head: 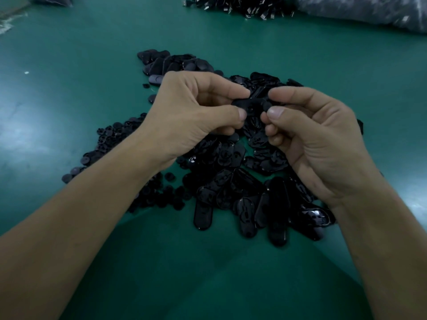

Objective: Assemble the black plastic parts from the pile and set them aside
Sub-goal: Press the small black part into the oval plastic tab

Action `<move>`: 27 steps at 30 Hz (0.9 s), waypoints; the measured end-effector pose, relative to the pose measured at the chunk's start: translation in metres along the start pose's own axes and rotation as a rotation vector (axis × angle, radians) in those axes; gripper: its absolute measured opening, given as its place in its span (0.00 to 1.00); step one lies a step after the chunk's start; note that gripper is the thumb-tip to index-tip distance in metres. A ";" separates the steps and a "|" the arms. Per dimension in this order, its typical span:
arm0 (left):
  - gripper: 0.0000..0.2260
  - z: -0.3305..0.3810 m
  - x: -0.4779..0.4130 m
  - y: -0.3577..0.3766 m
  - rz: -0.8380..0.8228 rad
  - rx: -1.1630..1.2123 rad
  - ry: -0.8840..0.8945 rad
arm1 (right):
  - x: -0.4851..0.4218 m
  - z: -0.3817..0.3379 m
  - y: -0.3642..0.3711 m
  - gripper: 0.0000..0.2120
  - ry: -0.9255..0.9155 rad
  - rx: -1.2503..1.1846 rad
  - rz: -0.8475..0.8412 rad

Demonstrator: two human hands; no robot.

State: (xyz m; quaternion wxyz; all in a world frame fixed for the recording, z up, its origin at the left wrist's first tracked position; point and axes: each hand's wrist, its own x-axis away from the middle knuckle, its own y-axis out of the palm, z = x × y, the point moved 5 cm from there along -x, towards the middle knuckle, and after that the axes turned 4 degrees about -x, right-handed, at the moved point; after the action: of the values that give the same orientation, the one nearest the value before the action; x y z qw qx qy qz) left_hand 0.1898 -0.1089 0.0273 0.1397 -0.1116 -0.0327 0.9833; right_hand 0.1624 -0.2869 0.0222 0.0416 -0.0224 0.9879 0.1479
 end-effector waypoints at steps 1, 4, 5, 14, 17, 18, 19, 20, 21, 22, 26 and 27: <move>0.09 0.000 0.000 0.000 -0.003 -0.003 0.001 | 0.000 0.000 0.000 0.07 -0.002 0.003 -0.002; 0.10 0.000 0.000 0.000 -0.001 -0.014 -0.001 | 0.001 -0.002 0.001 0.06 -0.037 0.052 0.013; 0.10 0.000 0.001 0.001 -0.003 -0.024 0.001 | 0.002 -0.004 0.001 0.06 -0.068 0.103 0.023; 0.11 0.003 0.003 0.007 0.001 -0.125 0.043 | 0.008 -0.012 0.012 0.09 -0.252 0.492 0.032; 0.11 0.003 0.003 0.006 0.009 -0.128 0.046 | 0.008 -0.013 0.012 0.09 -0.259 0.530 0.048; 0.10 0.003 0.003 0.005 0.008 -0.128 0.045 | 0.008 -0.013 0.012 0.09 -0.261 0.535 0.050; 0.10 0.003 0.003 0.005 0.005 -0.127 0.044 | 0.008 -0.013 0.012 0.09 -0.260 0.536 0.049; 0.10 0.003 0.003 0.005 0.000 -0.127 0.043 | 0.008 -0.013 0.012 0.09 -0.258 0.536 0.045; 0.10 0.003 0.003 0.005 -0.004 -0.127 0.041 | 0.008 -0.013 0.012 0.09 -0.256 0.537 0.041; 0.10 0.003 0.003 0.006 -0.007 -0.128 0.039 | 0.007 -0.012 0.012 0.10 -0.256 0.538 0.036; 0.10 0.004 0.003 0.007 -0.006 -0.153 0.043 | 0.007 -0.011 0.012 0.11 -0.255 0.566 0.029; 0.10 0.004 0.003 0.008 -0.005 -0.162 0.046 | 0.007 -0.010 0.013 0.11 -0.257 0.581 0.029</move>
State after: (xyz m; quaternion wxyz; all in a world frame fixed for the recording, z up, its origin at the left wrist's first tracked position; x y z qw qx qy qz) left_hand 0.1837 -0.1155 0.0297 0.1333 -0.1452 -0.1090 0.9743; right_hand 0.1542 -0.2780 0.0353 0.1688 0.0232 0.9756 -0.1383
